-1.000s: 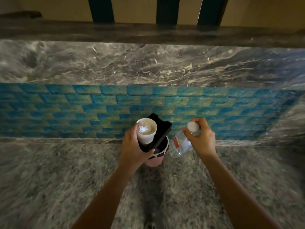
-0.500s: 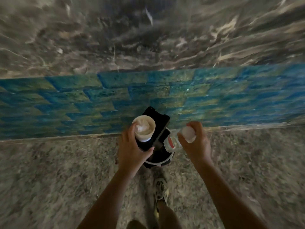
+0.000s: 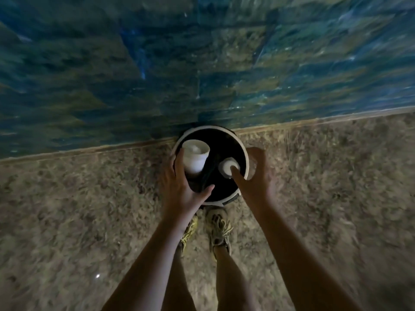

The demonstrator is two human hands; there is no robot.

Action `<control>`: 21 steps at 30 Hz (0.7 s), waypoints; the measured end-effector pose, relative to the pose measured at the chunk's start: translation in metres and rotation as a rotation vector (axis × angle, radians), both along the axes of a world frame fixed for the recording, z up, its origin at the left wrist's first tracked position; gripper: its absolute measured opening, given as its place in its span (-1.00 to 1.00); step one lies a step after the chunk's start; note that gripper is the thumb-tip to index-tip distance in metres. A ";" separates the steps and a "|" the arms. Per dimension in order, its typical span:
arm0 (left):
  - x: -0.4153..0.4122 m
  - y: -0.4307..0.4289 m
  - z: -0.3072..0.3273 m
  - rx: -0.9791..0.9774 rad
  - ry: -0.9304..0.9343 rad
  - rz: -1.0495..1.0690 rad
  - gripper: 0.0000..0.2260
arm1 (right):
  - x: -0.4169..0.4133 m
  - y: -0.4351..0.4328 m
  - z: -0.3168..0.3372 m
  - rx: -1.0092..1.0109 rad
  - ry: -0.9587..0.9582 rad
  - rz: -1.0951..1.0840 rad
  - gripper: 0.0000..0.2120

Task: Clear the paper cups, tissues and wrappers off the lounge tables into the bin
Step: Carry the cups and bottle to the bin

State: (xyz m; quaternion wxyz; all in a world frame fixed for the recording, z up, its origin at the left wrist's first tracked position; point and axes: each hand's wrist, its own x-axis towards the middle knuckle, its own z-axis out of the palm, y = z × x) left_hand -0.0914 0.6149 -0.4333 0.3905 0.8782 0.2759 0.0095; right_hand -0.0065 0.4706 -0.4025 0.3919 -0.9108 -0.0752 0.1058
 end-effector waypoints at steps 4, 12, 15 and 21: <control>0.005 0.008 0.004 -0.039 0.012 -0.078 -0.30 | -0.005 0.010 0.012 0.027 -0.004 -0.043 -0.70; 0.053 0.023 0.103 -0.217 -0.169 -0.264 -0.61 | 0.016 0.016 0.102 0.174 -0.137 -0.230 -0.84; 0.081 0.019 0.167 -0.269 -0.275 -0.429 -0.66 | 0.026 0.009 0.160 0.264 -0.220 -0.267 -0.87; 0.123 -0.024 0.313 -0.312 -0.509 -0.748 -0.59 | 0.024 -0.038 0.295 0.383 -0.463 -0.375 -0.89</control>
